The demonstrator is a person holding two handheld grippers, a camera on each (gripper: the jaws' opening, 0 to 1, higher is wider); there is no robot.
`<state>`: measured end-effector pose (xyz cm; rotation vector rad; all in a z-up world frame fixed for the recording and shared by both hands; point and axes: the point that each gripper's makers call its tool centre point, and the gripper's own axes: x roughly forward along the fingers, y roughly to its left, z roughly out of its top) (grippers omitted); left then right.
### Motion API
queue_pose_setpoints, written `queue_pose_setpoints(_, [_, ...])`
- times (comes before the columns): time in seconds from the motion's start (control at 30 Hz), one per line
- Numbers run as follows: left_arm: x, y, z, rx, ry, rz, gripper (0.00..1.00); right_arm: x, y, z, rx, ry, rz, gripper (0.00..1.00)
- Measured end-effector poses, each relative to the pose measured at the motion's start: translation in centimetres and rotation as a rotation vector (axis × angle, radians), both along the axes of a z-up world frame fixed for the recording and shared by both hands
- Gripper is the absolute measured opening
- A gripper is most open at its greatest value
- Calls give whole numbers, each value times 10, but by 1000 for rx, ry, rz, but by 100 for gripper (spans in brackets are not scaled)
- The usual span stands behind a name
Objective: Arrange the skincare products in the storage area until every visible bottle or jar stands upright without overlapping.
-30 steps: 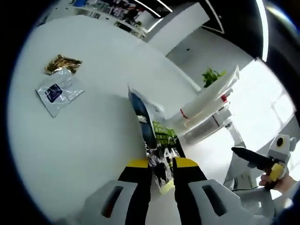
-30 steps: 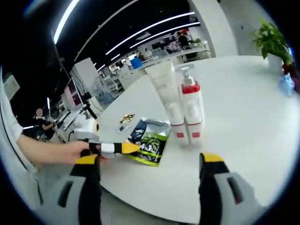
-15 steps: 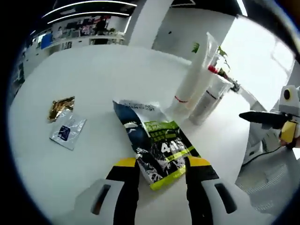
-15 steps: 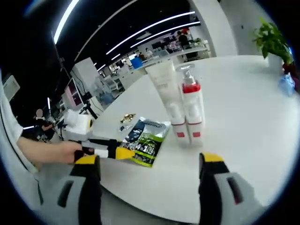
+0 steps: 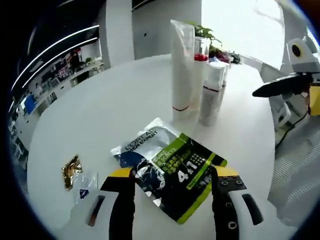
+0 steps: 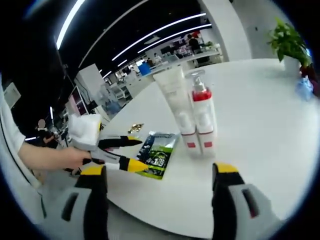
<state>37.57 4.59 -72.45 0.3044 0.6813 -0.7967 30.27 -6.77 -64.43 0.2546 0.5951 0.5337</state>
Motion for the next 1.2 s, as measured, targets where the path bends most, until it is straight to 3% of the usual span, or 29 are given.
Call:
queue_pose_setpoints(0.23, [-1, -1, -18, 66, 36, -29, 60, 1, -2, 1, 6, -1, -11, 87])
queue_pose_setpoints(0.27, [0, -1, -20, 51, 45, -20, 60, 1, -2, 1, 6, -1, -13, 87])
queue_pose_setpoints(0.3, [1, -3, -20, 25, 57, -3, 60, 1, -2, 1, 6, -1, -14, 87])
queue_pose_setpoints(1.2, [5, -13, -19, 28, 45, -22, 60, 2, -3, 1, 4, -2, -20, 87])
